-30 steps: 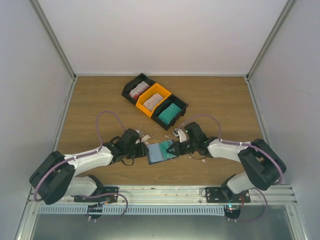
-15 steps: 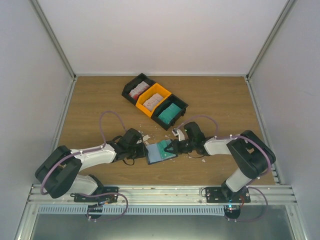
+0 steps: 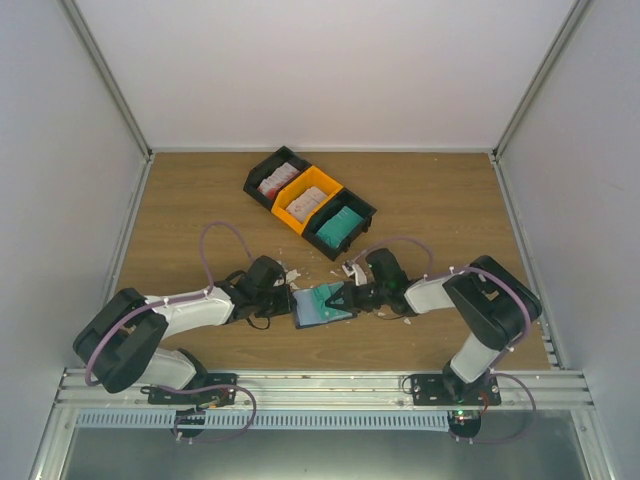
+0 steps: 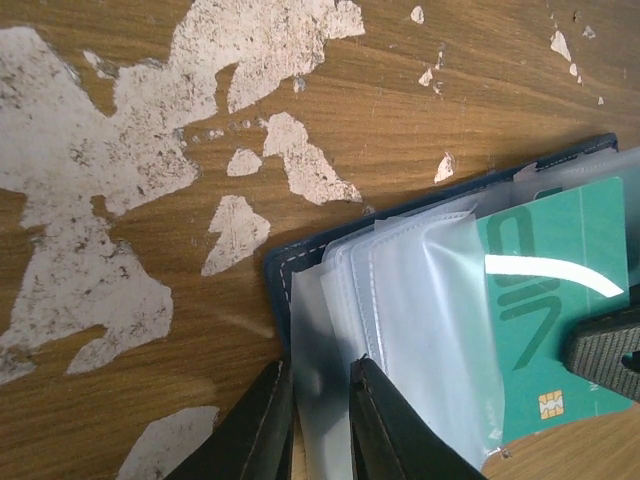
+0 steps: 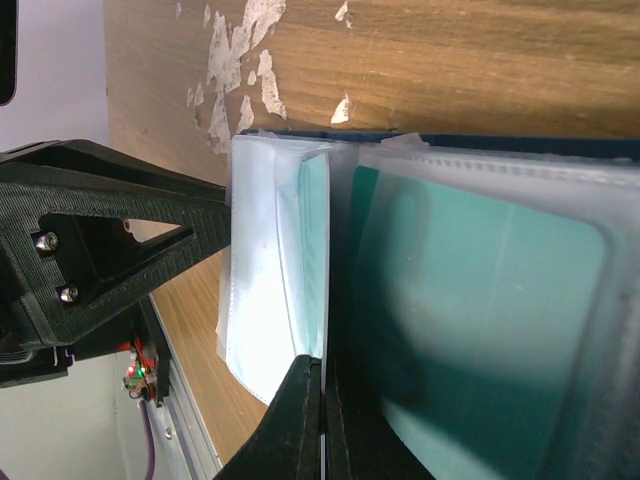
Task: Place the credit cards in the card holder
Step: Insert the credit card into the card holder.
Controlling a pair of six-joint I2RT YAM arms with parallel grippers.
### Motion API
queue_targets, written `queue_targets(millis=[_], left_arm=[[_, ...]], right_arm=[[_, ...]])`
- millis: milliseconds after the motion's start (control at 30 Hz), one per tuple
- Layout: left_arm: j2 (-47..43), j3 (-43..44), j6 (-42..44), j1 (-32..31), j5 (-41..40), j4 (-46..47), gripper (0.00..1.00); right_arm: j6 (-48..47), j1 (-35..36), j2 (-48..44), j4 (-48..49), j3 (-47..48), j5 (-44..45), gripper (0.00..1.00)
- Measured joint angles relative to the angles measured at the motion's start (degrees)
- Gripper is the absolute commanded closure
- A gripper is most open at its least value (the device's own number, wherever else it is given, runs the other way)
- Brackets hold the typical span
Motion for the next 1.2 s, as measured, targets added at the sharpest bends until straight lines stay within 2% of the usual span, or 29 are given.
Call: queue_targets(millis=[300, 700, 1200], left_arm=[[0.02, -0.33, 0.0, 0.15, 0.24, 0.79, 0.82], [0.02, -1.07, -0.04, 0.15, 0.9, 2.4, 0.84], [0.26, -1.88, -0.04, 0.17, 2.16, 4.35, 0.85]], right_arm=[[3.63, 1.44, 0.92, 3.19, -0.52, 1.66, 0.99], [7.39, 1.81, -7.19, 1.6, -5.77, 9.57, 1.0], [11.69, 4.46, -0.17, 10.34, -4.63, 7.08, 0.99]])
